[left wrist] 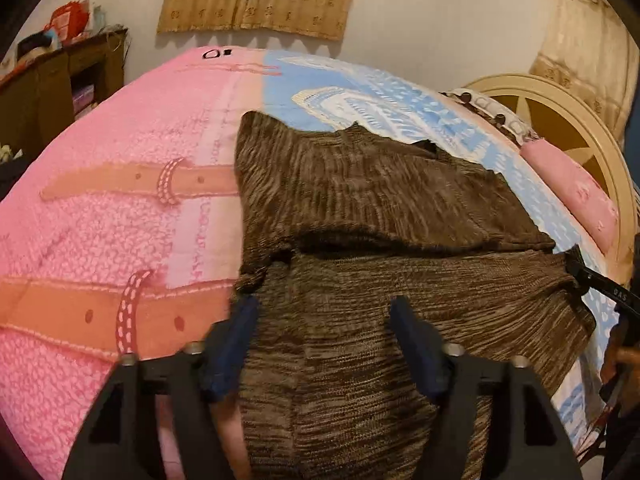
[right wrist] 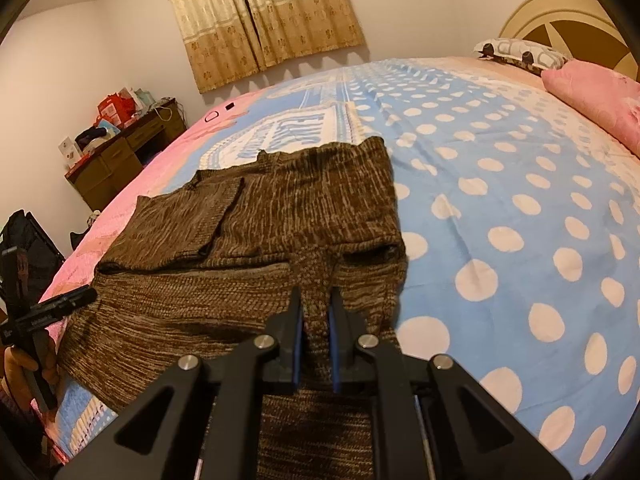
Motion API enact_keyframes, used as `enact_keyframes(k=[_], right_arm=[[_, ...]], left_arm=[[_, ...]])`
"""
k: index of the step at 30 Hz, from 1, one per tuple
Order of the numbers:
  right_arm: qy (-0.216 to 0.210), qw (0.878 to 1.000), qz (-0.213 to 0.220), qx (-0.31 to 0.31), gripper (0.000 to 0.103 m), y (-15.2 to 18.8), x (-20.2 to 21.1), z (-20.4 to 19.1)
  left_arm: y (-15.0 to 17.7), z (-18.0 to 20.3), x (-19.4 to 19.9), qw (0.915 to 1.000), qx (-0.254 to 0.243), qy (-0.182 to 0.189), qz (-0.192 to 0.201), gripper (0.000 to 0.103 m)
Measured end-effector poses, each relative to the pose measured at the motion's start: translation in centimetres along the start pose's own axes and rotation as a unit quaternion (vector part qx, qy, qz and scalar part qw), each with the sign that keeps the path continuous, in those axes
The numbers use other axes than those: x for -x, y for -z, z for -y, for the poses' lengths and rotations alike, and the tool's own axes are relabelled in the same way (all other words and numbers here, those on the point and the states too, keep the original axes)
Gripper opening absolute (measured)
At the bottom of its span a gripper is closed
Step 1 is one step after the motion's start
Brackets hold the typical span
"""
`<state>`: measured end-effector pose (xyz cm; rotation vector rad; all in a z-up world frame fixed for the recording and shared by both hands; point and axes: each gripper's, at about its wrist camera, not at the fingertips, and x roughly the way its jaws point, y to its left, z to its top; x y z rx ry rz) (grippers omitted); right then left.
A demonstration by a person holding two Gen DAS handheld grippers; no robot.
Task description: Fold small clothes
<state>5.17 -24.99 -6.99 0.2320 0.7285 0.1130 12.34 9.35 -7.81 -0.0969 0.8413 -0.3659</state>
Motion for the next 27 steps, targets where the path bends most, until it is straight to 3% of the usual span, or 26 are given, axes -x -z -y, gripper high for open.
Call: enact_keyframes(k=[2, 4, 8, 13, 16, 18, 22, 27], right_arm=[[0.001, 1.0, -0.002, -0.001, 0.014, 0.0, -0.2, 0.1], [0.004, 1.0, -0.005, -0.005, 0.014, 0.1, -0.4, 0.2], [0.008, 1.0, -0.009, -0.011, 0.014, 0.4, -0.4, 0.2], [0.008, 1.0, 0.023, 0.001, 0.014, -0.4, 2.1, -0.6], [0.001, 0.999, 0.05, 0.015, 0.014, -1.7, 4.0, -1.5], [-0.003, 0.997, 0.071, 0.025, 0.014, -3.1, 5.1, -2.0], [0.003, 0.994, 0.097, 0.055, 0.014, -6.4, 5.1, -2.9], [0.028, 0.991, 0.104, 0.076, 0.014, -11.4, 1.3, -2.7]], left_arm=[[-0.1, -0.5, 0.0, 0.9995, 0.005, -0.03, -0.003, 0.022], [-0.2, -1.4, 0.0, 0.9994, 0.033, -0.001, -0.01, 0.012], [0.0, -0.9, 0.5, 0.9995, 0.031, -0.008, -0.002, 0.009], [-0.1, 1.4, 3.7, 0.9976, 0.0, -0.036, 0.059, 0.009], [-1.3, 1.8, 5.4, 0.9962, 0.001, -0.017, 0.085, 0.009], [-2.7, 1.7, 6.3, 0.9949, 0.008, -0.005, 0.101, 0.009], [-6.6, 1.3, 6.3, 0.992, 0.002, -0.019, 0.125, 0.009], [-11.6, -0.6, 2.8, 0.9914, 0.033, -0.019, 0.125, 0.009]])
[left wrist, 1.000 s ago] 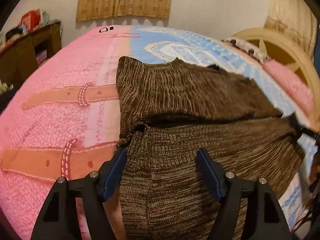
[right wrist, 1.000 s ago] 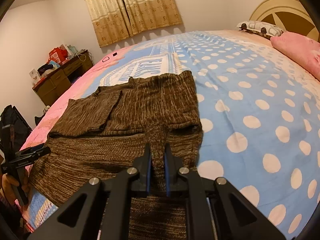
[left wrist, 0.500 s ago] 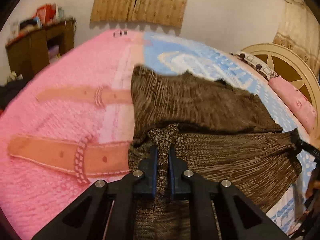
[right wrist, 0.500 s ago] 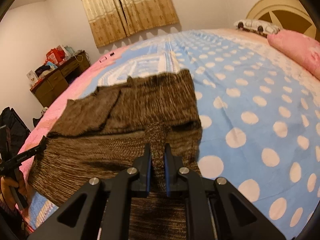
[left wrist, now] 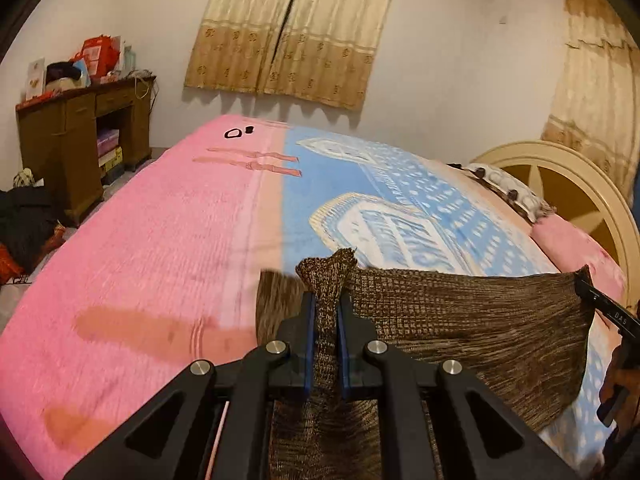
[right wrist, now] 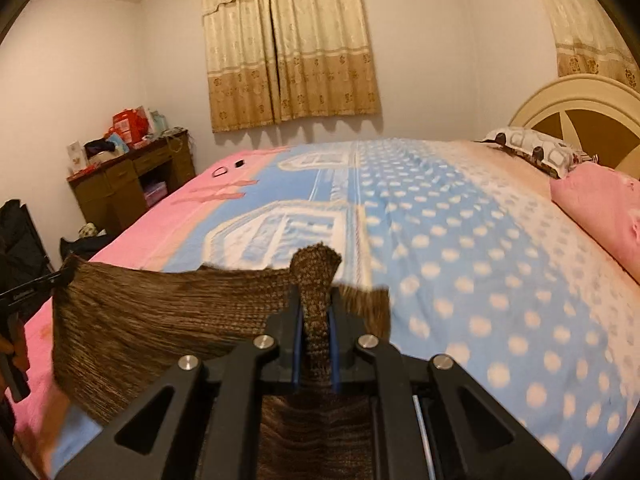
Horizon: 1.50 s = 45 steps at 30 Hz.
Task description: Fold small clothes
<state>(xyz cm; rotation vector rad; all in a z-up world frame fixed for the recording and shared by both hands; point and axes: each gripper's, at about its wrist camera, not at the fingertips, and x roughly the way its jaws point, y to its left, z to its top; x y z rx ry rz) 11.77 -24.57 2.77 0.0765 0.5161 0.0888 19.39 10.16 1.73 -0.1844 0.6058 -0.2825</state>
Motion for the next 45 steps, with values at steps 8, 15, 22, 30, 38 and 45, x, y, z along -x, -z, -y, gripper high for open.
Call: enact_keyframes(k=[8, 15, 22, 30, 38, 45], right_arm=[[0.032, 0.998, -0.048, -0.011, 0.014, -0.9, -12.2, 1.7], [0.029, 0.99, -0.128, -0.049, 0.023, 1.7, -16.8, 3.7], [0.053, 0.996, -0.027, -0.064, 0.064, 0.4, -9.4, 3.2], [0.045, 0.997, -0.053, -0.037, 0.044, 5.1, -2.3, -0.2], [0.037, 0.993, -0.094, -0.068, 0.02, 9.7, -1.5, 0.2], [0.048, 0.988, -0.112, -0.097, 0.018, 12.5, -2.4, 1.1]], left_arm=[[-0.3, -1.7, -10.4, 0.9977, 0.02, -0.05, -0.042, 0.009], [0.9, -3.9, -13.1, 0.9899, 0.07, -0.053, -0.111, 0.022], [0.0, -1.8, -7.1, 0.9897, 0.017, -0.118, -0.079, 0.033], [4.4, 2.9, -1.4, 0.9879, -0.066, -0.13, -0.053, 0.074], [9.1, 4.4, -2.3, 0.983, -0.055, -0.137, -0.11, 0.074], [11.6, 4.5, -2.4, 0.977, -0.08, -0.161, -0.114, 0.074]])
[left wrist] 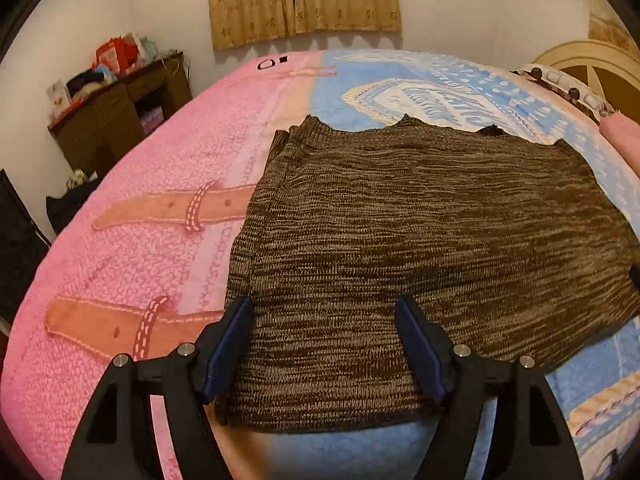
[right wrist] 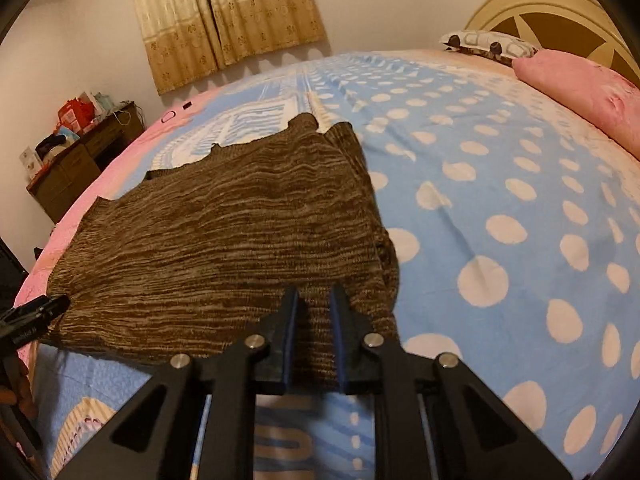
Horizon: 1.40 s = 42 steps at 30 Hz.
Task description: Fold small clothes
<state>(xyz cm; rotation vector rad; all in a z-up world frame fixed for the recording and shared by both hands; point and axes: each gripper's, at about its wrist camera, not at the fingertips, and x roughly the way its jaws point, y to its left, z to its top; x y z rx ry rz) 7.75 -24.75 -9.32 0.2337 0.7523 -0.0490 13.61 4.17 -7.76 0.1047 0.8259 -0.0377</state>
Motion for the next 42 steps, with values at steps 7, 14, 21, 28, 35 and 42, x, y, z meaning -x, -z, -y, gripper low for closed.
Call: enact_keyframes(k=[7, 14, 21, 28, 35, 42], right_arm=[[0.007, 1.0, -0.004, 0.006, 0.018, 0.8, 1.3, -0.1], [0.001, 1.0, 0.005, -0.026, 0.021, 1.6, 4.2, 0.1], [-0.051, 0.998, 0.028, 0.011, 0.023, 1.4, 6.2, -3.6], [-0.095, 0.995, 0.008, 0.039, 0.023, 0.1, 3.3, -8.0], [-0.118, 0.989, -0.029, 0.086, 0.023, 0.1, -0.2, -12.4], [-0.117, 0.987, -0.053, 0.095, 0.026, 2.1, -0.6, -12.3]], left_arm=[[0.8, -0.8, 0.9, 0.9999, 0.006, 0.002, -0.011, 0.074], [2.2, -1.6, 2.6, 0.9996, 0.018, 0.007, -0.021, 0.074], [2.5, -4.5, 3.5, 0.9962, 0.072, 0.046, -0.017, 0.074], [0.9, -5.5, 1.6, 0.9968, 0.072, 0.029, -0.018, 0.074], [2.0, -5.5, 0.9, 0.9985, 0.05, 0.02, -0.006, 0.075], [2.0, -5.4, 0.9, 0.9987, 0.048, 0.014, -0.007, 0.075]])
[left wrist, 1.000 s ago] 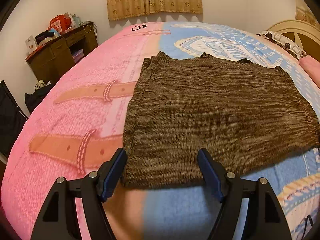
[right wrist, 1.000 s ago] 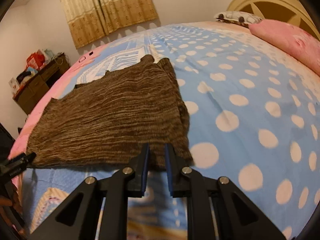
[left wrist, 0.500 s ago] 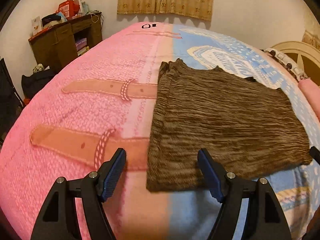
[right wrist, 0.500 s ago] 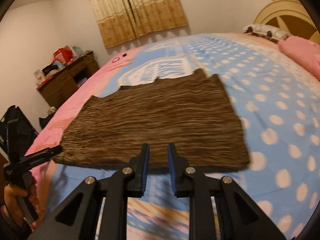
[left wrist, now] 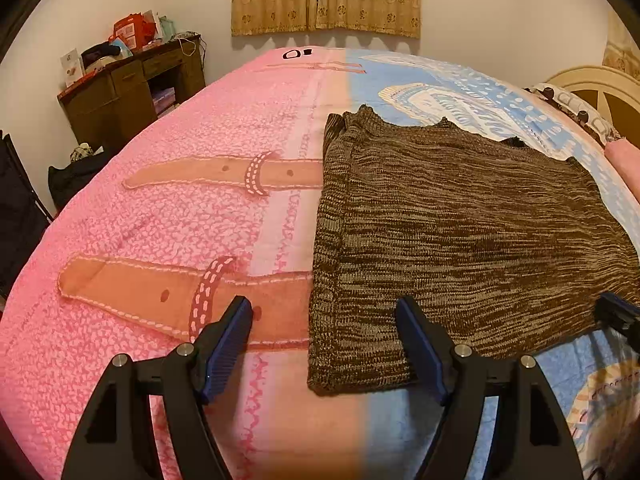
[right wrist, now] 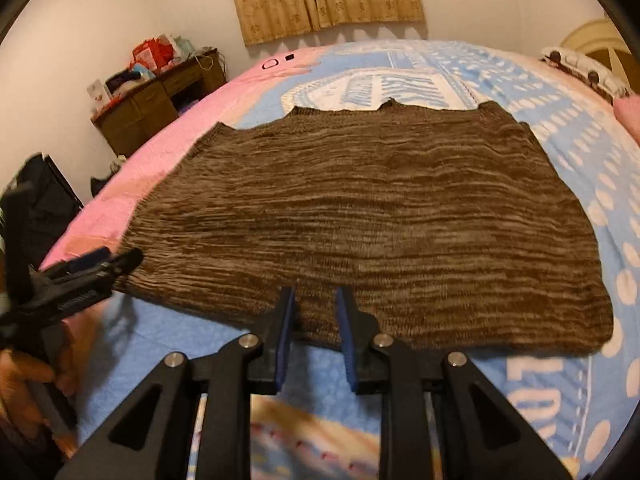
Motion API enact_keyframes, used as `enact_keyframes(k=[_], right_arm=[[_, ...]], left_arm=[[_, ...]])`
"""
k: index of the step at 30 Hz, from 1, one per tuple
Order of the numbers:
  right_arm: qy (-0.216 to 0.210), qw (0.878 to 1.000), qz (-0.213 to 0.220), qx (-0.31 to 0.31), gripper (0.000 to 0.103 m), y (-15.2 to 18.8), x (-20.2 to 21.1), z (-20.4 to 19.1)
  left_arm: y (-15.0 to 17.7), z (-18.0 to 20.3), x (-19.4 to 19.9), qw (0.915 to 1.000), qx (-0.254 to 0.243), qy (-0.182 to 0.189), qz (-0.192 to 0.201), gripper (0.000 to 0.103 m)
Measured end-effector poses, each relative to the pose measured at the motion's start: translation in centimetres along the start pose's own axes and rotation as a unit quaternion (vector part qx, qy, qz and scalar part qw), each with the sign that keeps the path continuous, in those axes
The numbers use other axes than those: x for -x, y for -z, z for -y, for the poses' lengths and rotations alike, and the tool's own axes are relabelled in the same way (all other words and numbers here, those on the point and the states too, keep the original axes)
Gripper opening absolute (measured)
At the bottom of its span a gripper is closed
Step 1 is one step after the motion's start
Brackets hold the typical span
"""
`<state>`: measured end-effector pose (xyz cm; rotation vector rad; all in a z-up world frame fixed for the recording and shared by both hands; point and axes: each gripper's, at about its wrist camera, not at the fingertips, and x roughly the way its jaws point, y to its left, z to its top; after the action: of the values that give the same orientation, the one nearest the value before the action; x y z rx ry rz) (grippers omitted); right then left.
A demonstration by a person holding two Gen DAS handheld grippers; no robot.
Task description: Fold small clothes
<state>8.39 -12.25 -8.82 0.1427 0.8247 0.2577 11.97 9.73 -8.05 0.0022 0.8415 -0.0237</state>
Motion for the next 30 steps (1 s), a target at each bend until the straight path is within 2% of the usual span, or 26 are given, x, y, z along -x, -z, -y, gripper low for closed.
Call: enact_keyframes(k=[1, 3, 4, 5, 9, 16, 21, 23, 27, 30], right_arm=[[-0.004, 1.0, 0.008, -0.003, 0.029, 0.1, 0.7, 0.1], [-0.002, 1.0, 0.027, -0.004, 0.041, 0.4, 2.2, 0.2], [-0.002, 0.999, 0.035, -0.007, 0.05, 0.5, 2.7, 0.1], [-0.003, 0.999, 0.043, -0.011, 0.052, 0.6, 3.3, 0.1], [-0.005, 0.998, 0.054, -0.018, 0.052, 1.2, 4.7, -0.2], [-0.009, 0.998, 0.052, -0.021, 0.052, 1.5, 4.7, -0.8], [-0.013, 0.998, 0.057, -0.017, 0.052, 1.5, 5.1, -1.1], [-0.014, 0.998, 0.056, -0.017, 0.052, 1.6, 5.1, -1.2], [-0.015, 0.998, 0.052, -0.019, 0.052, 1.6, 4.8, -1.1], [-0.02, 0.998, 0.05, -0.022, 0.052, 1.7, 4.5, -1.1]], left_arm=[[0.0, 0.0, 0.0, 1.0, 0.001, -0.001, -0.001, 0.075], [0.1, 0.0, 0.2, 1.0, 0.003, -0.004, -0.001, 0.075], [0.1, 0.1, 0.3, 1.0, 0.003, -0.006, -0.002, 0.075], [0.2, 0.1, 0.4, 1.0, 0.003, -0.009, -0.003, 0.075], [0.4, 0.2, 0.9, 0.9999, 0.004, -0.009, -0.009, 0.075], [0.4, 0.4, 2.1, 0.9999, 0.013, -0.007, -0.004, 0.075], [0.5, 0.4, 1.5, 0.9997, 0.021, -0.003, -0.01, 0.075], [0.8, -0.1, 1.1, 0.9992, 0.037, 0.008, -0.014, 0.075], [1.2, -0.5, 1.4, 0.9987, 0.046, 0.023, 0.004, 0.075], [1.3, -1.5, 1.9, 0.9955, 0.08, 0.046, 0.018, 0.075]])
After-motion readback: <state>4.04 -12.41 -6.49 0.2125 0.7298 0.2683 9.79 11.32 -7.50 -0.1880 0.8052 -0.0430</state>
